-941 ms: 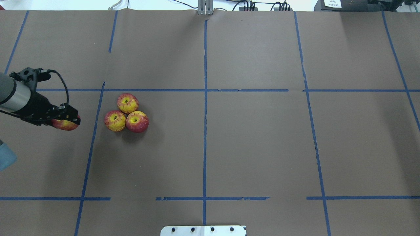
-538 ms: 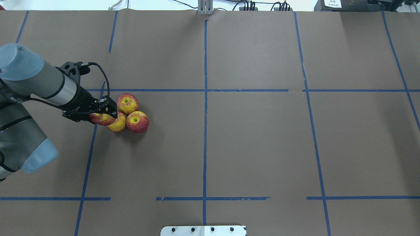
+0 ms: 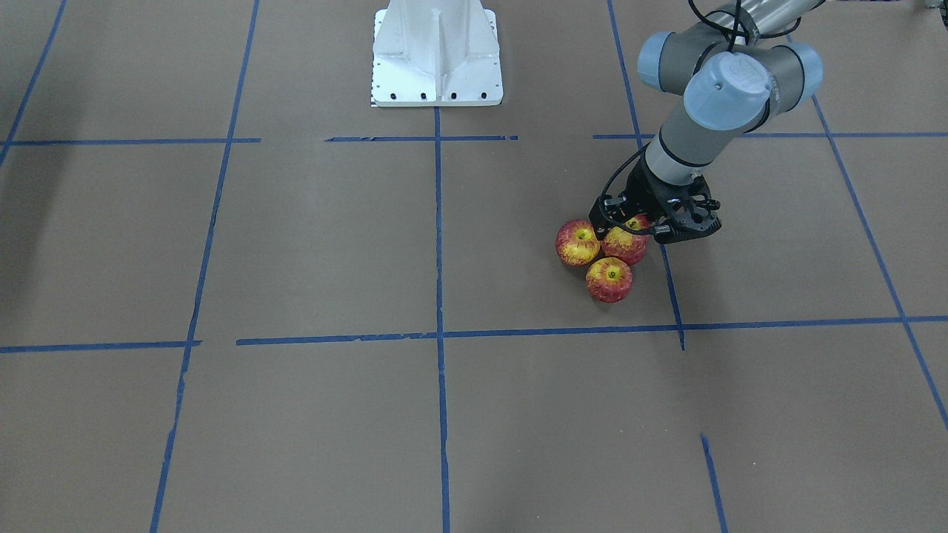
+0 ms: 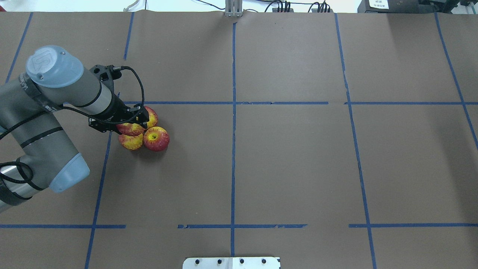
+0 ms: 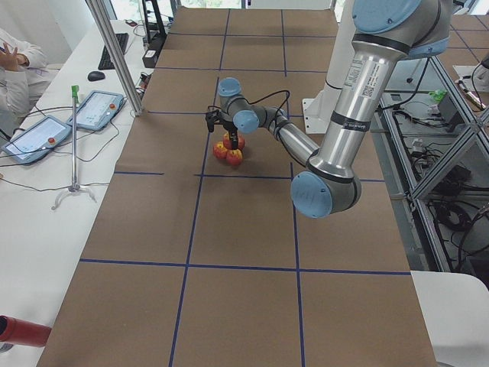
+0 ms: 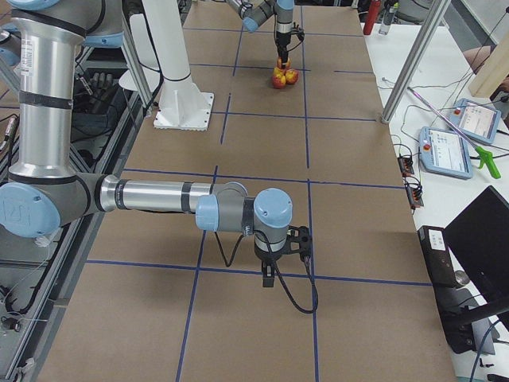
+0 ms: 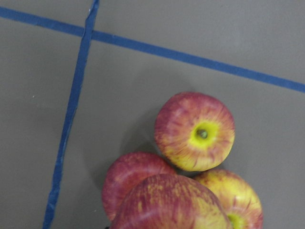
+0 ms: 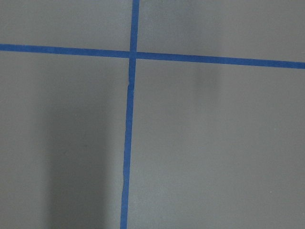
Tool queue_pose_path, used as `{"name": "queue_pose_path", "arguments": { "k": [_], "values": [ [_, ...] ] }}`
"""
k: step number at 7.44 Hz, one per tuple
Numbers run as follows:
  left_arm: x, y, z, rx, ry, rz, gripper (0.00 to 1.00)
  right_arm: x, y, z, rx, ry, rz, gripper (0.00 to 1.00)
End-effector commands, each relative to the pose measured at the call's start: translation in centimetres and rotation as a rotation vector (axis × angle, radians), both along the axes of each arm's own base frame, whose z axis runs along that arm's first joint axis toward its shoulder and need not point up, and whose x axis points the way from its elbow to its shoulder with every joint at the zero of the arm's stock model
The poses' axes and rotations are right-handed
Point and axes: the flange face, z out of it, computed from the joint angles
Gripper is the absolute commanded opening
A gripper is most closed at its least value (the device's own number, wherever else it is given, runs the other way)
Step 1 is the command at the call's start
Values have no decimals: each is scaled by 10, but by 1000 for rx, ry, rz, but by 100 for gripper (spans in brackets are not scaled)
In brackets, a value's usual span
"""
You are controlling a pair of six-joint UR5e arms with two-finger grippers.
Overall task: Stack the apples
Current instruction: 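Lower the apple onto the top of the cluster and open the left gripper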
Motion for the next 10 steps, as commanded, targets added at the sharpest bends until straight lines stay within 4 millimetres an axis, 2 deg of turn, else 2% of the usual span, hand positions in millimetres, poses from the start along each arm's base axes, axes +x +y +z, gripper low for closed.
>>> {"name": "queue_pose_path", "arguments": {
  "k": [1,4,6,7,8,9,10],
  "values": [
    [13,2,-3,11,-16,3,0,0,0,0,0,0,0,100],
    [15,3,-2,5,-25,5,0,0,0,0,0,0,0,100],
    [17,2,-8,11,-18,5,0,0,0,0,0,0,0,100],
    [17,1,-8,11,-19,6,13,0,0,0,0,0,0,100],
    [18,0,-5,7,-24,6,18,0,0,0,0,0,0,100],
    [18,0,-5,7,-24,6,29,0,0,0,0,0,0,100],
    [18,0,-5,9,-25,6,57,0,0,0,0,0,0,100]
  ]
}}
